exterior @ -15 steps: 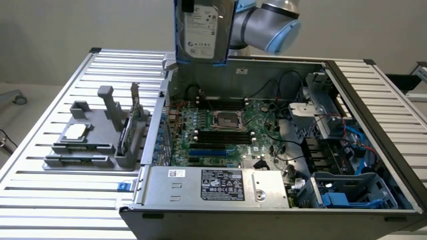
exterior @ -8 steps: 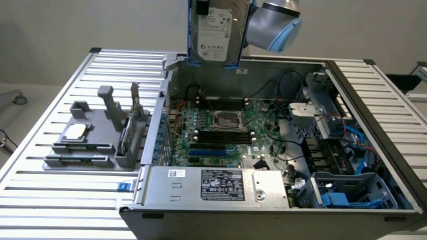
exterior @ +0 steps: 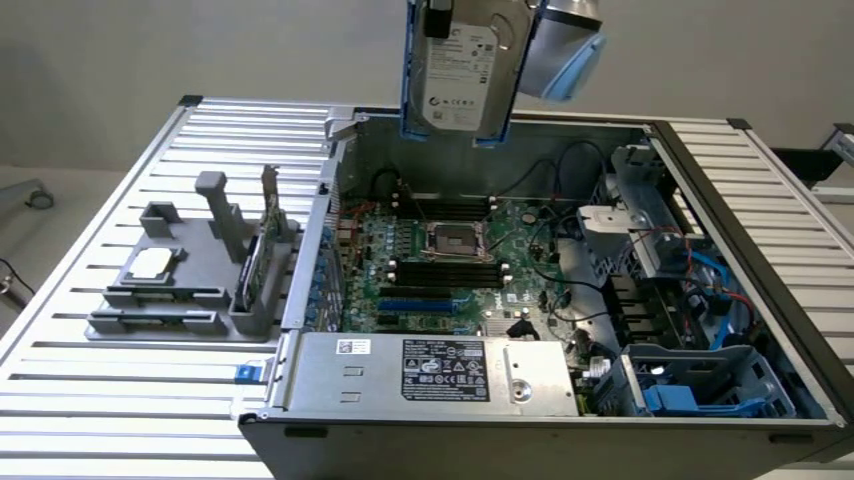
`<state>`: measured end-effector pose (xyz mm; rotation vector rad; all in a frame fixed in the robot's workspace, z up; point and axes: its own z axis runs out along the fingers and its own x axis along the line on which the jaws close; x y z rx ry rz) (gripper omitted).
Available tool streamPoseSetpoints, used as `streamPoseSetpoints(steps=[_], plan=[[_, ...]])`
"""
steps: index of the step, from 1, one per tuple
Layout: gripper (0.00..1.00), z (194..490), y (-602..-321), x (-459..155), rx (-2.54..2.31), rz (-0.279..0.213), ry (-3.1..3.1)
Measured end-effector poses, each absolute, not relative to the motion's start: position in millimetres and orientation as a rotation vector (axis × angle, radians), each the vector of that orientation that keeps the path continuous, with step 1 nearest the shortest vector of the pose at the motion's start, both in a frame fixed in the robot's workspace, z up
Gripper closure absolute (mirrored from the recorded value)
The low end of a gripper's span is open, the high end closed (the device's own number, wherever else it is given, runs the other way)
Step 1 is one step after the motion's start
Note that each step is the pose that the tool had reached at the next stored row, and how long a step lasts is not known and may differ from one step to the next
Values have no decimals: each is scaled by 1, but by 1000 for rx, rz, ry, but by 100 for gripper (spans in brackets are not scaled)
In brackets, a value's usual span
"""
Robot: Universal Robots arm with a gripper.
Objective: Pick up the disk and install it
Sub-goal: 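Pick up the disk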
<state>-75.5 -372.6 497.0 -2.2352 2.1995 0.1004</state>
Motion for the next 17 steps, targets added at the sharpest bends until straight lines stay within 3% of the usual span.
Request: streamPoseSetpoints(steps=[17], plan=[[67,497,-416,-27,-2236,102,2200]])
